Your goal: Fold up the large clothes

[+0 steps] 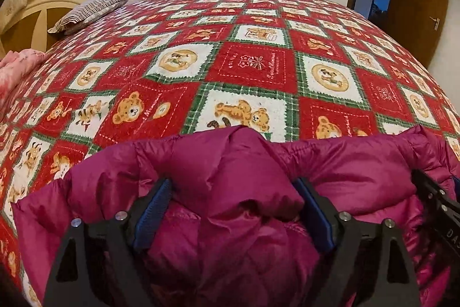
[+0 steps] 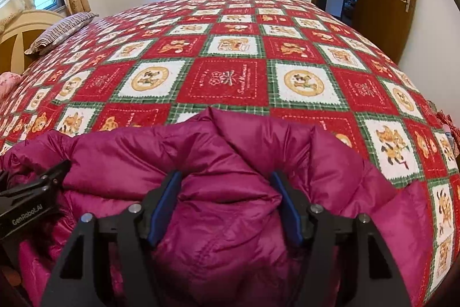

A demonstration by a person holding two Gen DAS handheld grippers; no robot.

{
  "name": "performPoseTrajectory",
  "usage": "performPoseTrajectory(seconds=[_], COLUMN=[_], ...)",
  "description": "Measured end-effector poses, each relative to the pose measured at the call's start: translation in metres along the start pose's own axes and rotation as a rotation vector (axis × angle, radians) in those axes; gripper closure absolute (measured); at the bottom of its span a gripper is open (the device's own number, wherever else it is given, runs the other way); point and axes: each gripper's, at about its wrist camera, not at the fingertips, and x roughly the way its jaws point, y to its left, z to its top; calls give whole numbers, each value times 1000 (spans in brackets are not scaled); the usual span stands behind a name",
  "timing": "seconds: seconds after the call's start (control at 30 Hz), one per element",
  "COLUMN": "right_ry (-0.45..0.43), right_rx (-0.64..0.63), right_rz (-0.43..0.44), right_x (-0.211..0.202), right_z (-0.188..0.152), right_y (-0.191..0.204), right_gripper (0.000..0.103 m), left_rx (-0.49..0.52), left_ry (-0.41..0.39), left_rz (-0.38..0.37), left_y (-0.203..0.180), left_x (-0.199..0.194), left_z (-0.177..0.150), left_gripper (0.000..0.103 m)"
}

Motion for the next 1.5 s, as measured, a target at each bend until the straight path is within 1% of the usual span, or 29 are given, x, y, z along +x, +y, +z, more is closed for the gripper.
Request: performPoseTrajectory(seconds=[0.13,0.27,0.37,0.4,0.43,0.5,0.53,0.6,0.67,0.7,0.73,0.77,0.83,0.9,0.93,1.0,1.07,1.13,1.2,1.3,1.4,1.47,1.5], right_ry=[2,5,10,-25,-85,-134,-149,-177,-202,-210,-221,-226,-239,-233,-223,-206,-188,-166,-139,-90,-53,-19,-5], right_rx=[-9,-5,25,57,93,115,108,84,71,69,70,71,90,111,118,114,94,85,81,72,79,75,63], right_rz=[-14,-5,20,38,70,121,130,123,126,126,122,115,82,63,49,11,-22,-29,-18,-4,38,64,66], right_x=[1,1,-12,-28,-49,-82,-102,-136,-178,-193,-215,-226,-260,-280,-292,-304,-318,-324,-323,-312,-304,-298,-295], right_z=[1,2,0,-4,-10,-22,-31,-49,-75,-85,-101,-110,-141,-161,-174,-187,-208,-225,-242,-259,-274,-285,-289], right_y=[1,0,-7,-12,-18,-25,-29,-34,-47,-50,-59,-62,-79,-91,-98,-104,-108,-109,-110,-106,-101,-97,-95], right_gripper=[34,34,34,34,34,34,34,34,34,34,34,33,33,28,28,28,28,28,28,28,28,28,28], left_rx=[-9,-14,-1,-6,-14,-2,11,30,56,71,86,96,102,88,73,54,59,84,119,150,147,156,167], left_ry=[-1,1,19,-4,-45,-97,-117,-157,-200,-214,-235,-254,-282,-271,-263,-265,-284,-317,-339,-340,-320,-312,-295], left_rz=[-8,-21,-58,-75,-96,-140,-159,-201,-282,-318,-345,-354,-369,-409,-446,-492,-506,-511,-506,-495,-520,-549,-575], left_y=[3,2,9,14,21,35,43,59,80,90,101,110,129,144,153,167,176,177,174,173,179,186,190], left_x=[1,-3,-20,-34,-53,-89,-106,-134,-166,-180,-194,-205,-226,-238,-246,-259,-274,-289,-301,-308,-316,-324,-328], left_z=[0,-1,-1,-4,-10,-26,-36,-57,-84,-98,-115,-126,-156,-175,-186,-205,-221,-234,-247,-265,-280,-290,-296], left_gripper=[13,13,13,13,13,13,13,13,13,13,13,13,13,13,13,13,13,13,13,13,13,13,13])
